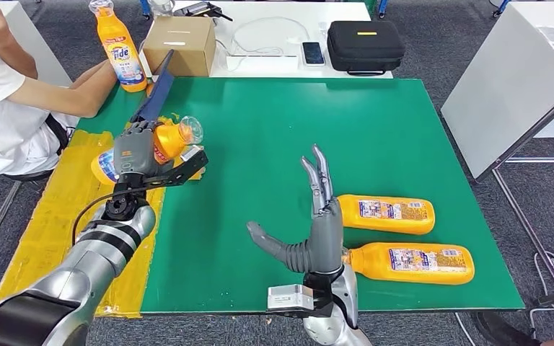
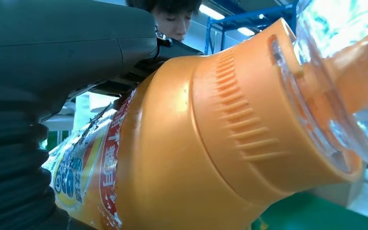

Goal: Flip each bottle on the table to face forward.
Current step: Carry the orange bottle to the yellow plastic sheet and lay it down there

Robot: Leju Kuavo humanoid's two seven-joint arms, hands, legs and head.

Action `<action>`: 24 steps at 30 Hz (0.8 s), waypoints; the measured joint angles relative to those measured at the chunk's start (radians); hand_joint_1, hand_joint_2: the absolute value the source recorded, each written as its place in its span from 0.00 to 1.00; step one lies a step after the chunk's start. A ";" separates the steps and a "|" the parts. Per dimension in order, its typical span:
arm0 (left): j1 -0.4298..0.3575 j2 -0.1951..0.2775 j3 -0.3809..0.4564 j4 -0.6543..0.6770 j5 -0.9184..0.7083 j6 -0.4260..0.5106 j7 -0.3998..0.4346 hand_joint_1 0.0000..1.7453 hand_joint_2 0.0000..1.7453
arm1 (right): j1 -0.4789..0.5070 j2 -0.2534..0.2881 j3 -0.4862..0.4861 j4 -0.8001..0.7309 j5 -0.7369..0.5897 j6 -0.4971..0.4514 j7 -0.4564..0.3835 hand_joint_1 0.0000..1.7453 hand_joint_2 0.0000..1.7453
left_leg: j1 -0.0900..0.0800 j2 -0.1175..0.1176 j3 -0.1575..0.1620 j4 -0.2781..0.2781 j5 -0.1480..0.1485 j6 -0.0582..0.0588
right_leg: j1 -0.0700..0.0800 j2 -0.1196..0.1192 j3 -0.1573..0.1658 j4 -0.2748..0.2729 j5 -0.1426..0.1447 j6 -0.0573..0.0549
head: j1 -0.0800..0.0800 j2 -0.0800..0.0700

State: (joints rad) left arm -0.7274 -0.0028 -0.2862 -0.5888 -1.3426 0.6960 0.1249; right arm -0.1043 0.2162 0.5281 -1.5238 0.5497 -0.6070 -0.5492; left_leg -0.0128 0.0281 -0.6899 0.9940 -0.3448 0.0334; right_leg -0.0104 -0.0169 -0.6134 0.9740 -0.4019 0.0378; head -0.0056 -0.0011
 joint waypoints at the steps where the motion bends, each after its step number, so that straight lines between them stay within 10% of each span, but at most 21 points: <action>1: -0.002 0.002 0.000 0.008 -0.001 0.001 0.001 1.00 1.00 | 0.000 0.000 0.000 -0.002 0.000 0.000 0.000 0.00 1.00 | 0.000 0.000 0.000 0.000 0.000 0.000 | 0.000 0.000 0.000 0.000 0.000 0.000 | 0.000 0.000; 12: -0.008 0.081 -0.119 0.053 -0.220 0.004 0.198 1.00 1.00 | -0.001 -0.013 0.006 -0.007 -0.051 -0.003 -0.021 0.00 1.00 | 0.000 0.001 0.000 0.000 0.000 0.000 | 0.000 0.000 0.000 0.000 0.000 0.000 | 0.000 0.000; 24: 0.050 0.105 -0.185 0.181 -0.146 -0.005 0.013 1.00 1.00 | -0.003 -0.048 0.007 -0.007 -0.072 -0.014 -0.026 0.00 1.00 | 0.000 0.000 0.000 0.000 0.000 0.000 | 0.000 0.000 0.000 0.000 -0.001 -0.001 | 0.000 0.000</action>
State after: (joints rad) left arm -0.6777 0.1022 -0.4716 -0.4074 -1.4885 0.6909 0.1381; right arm -0.1071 0.1686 0.5352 -1.5305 0.4780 -0.6214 -0.5753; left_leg -0.0129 0.0280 -0.6900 0.9939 -0.3451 0.0334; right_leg -0.0106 -0.0169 -0.6137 0.9737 -0.4028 0.0369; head -0.0054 -0.0010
